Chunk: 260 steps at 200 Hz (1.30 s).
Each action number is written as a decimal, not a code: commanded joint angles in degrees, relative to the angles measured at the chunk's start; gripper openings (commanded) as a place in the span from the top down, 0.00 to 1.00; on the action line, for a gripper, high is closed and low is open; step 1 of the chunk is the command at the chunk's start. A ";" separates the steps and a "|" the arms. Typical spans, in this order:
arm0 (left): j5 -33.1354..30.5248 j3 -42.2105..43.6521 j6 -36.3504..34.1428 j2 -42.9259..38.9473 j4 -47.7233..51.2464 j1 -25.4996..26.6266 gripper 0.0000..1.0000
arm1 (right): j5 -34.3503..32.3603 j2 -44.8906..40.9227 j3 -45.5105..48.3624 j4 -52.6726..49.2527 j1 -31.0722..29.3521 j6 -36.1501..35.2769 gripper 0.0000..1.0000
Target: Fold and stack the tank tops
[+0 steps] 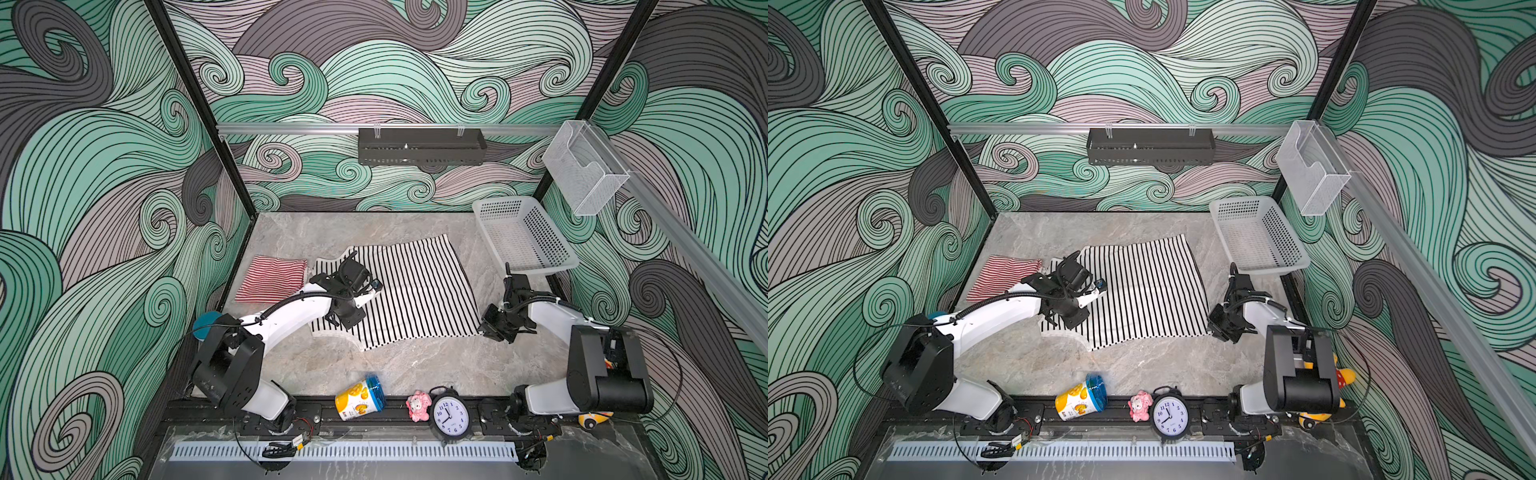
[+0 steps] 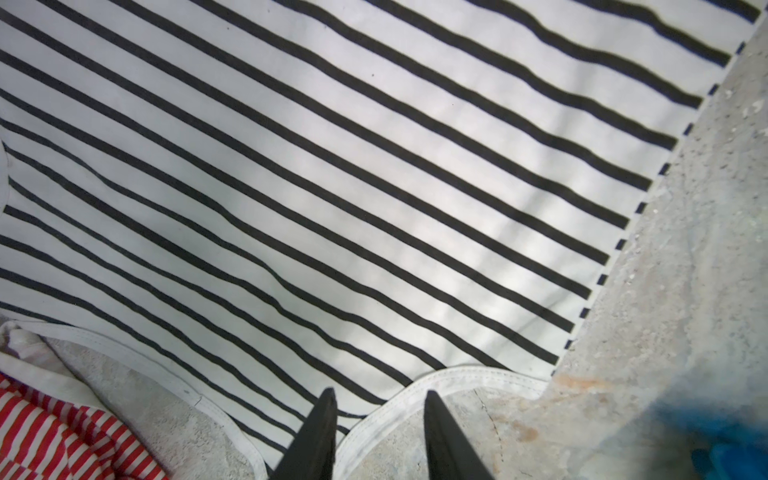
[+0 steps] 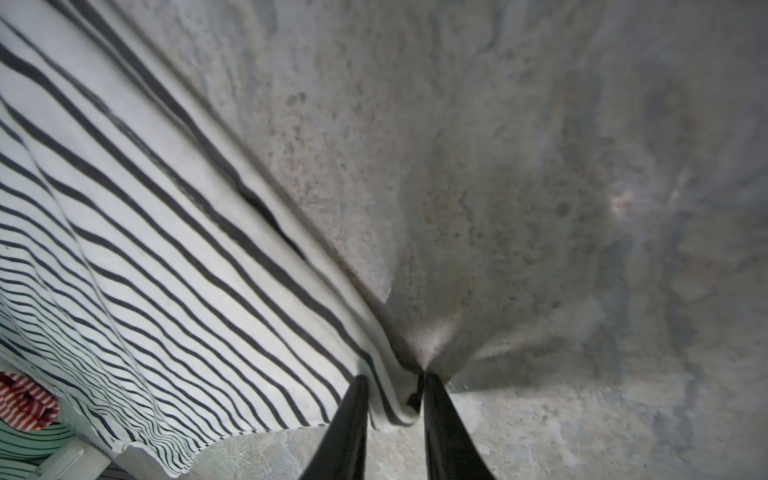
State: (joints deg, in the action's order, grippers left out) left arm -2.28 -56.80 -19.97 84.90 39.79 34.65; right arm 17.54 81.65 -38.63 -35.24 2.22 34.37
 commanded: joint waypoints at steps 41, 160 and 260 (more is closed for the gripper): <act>0.70 0.19 0.08 0.86 0.25 1.00 0.62 | -2.41 -1.96 0.47 -3.04 0.06 -0.94 0.77; 0.06 0.67 0.31 1.32 -0.13 1.30 0.63 | -3.25 3.11 -0.21 -0.92 0.07 -1.66 0.81; -1.82 4.13 -3.20 4.76 -1.61 3.50 0.63 | -3.99 -2.76 -0.98 -5.62 -0.50 -2.24 1.00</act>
State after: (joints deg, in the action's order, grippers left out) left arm -2.55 -54.98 -20.69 87.50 39.00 36.27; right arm 16.01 82.41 -39.35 -36.64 2.09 32.49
